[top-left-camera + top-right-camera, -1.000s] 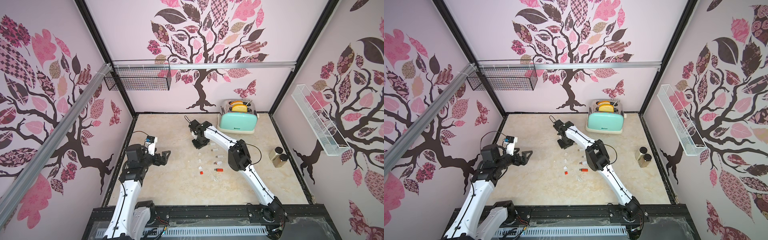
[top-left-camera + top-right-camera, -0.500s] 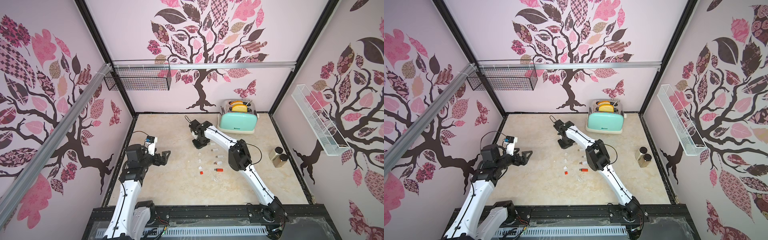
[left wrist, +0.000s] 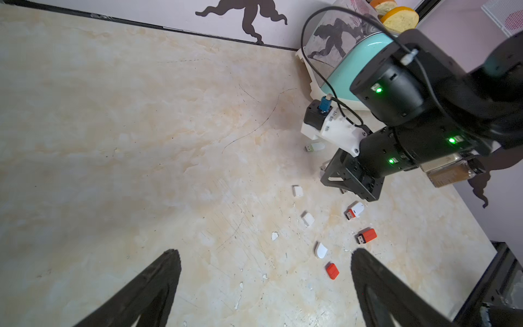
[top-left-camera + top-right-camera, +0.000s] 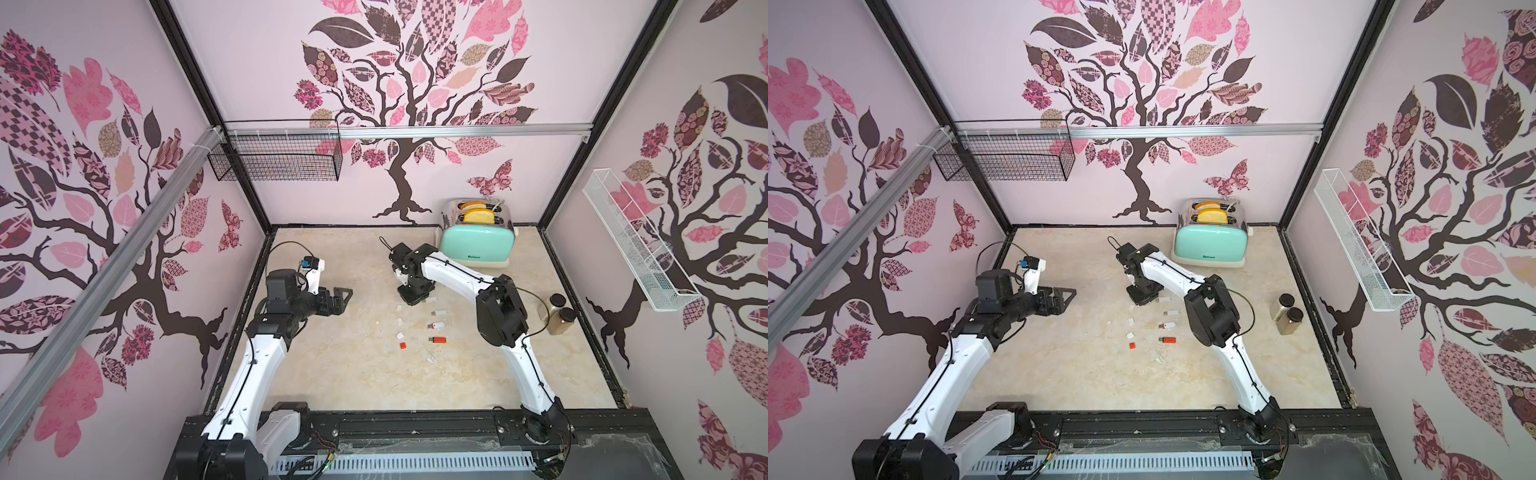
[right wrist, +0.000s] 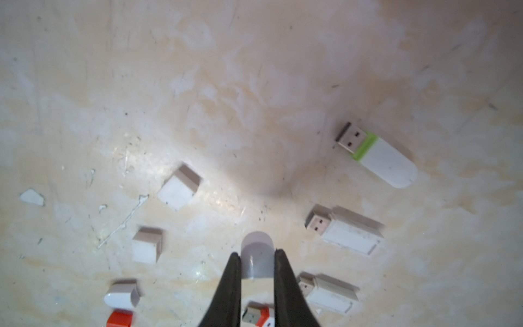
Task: Close the usb drive cover
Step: Pick up the cover from the center of the board.
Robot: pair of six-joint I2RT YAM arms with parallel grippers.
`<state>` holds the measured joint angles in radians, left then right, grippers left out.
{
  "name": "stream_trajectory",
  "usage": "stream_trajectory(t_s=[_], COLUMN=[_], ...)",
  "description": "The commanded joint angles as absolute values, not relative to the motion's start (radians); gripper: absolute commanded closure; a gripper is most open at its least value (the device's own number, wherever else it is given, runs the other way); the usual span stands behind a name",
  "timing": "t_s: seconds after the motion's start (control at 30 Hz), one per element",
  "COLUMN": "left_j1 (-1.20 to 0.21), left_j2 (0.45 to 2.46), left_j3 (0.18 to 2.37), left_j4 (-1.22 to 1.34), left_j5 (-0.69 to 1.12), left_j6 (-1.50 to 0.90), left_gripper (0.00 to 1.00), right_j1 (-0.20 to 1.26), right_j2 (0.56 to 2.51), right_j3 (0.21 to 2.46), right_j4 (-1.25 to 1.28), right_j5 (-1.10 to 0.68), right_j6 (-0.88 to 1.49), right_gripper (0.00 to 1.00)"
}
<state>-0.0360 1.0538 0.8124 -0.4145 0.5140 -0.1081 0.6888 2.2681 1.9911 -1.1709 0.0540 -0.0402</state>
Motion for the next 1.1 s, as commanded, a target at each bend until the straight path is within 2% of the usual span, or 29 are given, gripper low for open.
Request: stream_trajectory(t_s=[0.0,0.23,0.4,0.57,0.83,1.07], left_j1=[-0.056,-0.108,-0.149,-0.165,-0.219,-0.28], left_j2=[1.123,1.29,1.355,1.393,1.439,1.484], left_j3=[0.88,0.966,0.97,0.939,0.964,1.0], left_j4=[-0.45,-0.441,-0.4,-0.338,-0.365,-0.408], left_j5=[0.545,0.658,0.702,0.852,0.907,0.946], left_j6=[-0.181,-0.237,-0.274,-0.326,-0.324,-0.314], left_gripper=[0.02,0.02,0.02,0.02,0.11,0.15], right_j1=[0.685,0.686,0.705,0.751,0.802,0.824], right_j2=[2.14,1.896,1.769,1.667,1.529,1.45], right_j3=[1.906,1.626,1.474,1.333,1.162,1.072], right_j4=[-1.102,-0.898,-0.755,-0.62,-0.432,-0.296], right_j5=[0.058,0.001,-0.006,-0.018,-0.078,-0.116], right_j6=[-0.054,-0.055,-0.071,-0.095,-0.134,-0.152], right_gripper=[0.92,0.98,0.99,0.99,0.99,1.0])
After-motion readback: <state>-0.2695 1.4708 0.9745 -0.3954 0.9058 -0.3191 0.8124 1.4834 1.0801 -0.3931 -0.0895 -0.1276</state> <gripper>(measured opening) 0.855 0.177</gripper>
